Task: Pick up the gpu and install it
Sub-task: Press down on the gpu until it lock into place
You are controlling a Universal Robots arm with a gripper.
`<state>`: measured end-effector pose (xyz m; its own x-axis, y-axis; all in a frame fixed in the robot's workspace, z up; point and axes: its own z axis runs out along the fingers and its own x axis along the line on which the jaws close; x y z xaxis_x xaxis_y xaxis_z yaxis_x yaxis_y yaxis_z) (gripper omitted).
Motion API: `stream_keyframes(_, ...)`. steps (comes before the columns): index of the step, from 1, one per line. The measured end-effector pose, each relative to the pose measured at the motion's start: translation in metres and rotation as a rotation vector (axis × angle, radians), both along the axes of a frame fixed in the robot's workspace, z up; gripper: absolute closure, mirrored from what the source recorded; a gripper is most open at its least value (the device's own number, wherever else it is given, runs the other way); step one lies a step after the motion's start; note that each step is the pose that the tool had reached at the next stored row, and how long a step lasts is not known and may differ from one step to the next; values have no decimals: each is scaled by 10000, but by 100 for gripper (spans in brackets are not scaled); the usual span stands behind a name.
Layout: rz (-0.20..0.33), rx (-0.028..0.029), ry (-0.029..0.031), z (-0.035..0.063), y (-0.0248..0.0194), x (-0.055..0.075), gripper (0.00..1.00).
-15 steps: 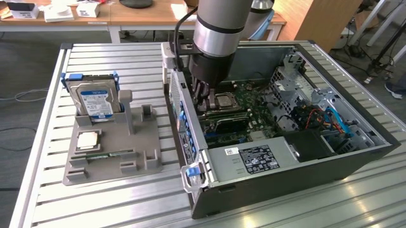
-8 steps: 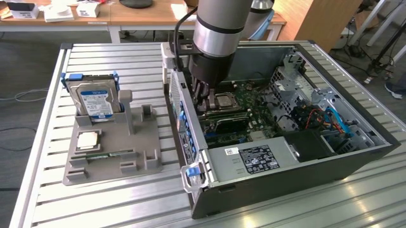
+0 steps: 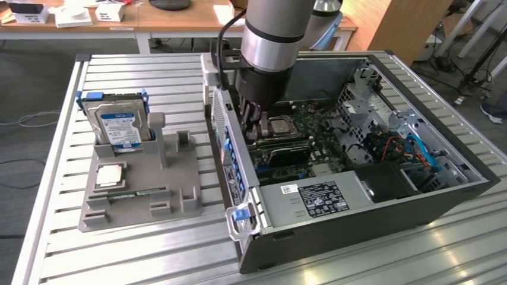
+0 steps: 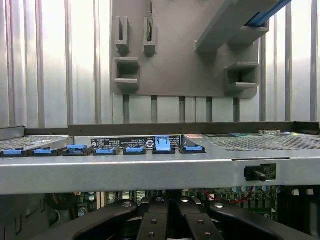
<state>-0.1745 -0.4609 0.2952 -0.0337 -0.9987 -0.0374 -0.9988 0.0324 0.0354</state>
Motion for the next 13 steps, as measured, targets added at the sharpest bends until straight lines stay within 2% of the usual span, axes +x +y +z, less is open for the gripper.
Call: stream_keyframes(13,0,9,0,-7,0,-2,89)
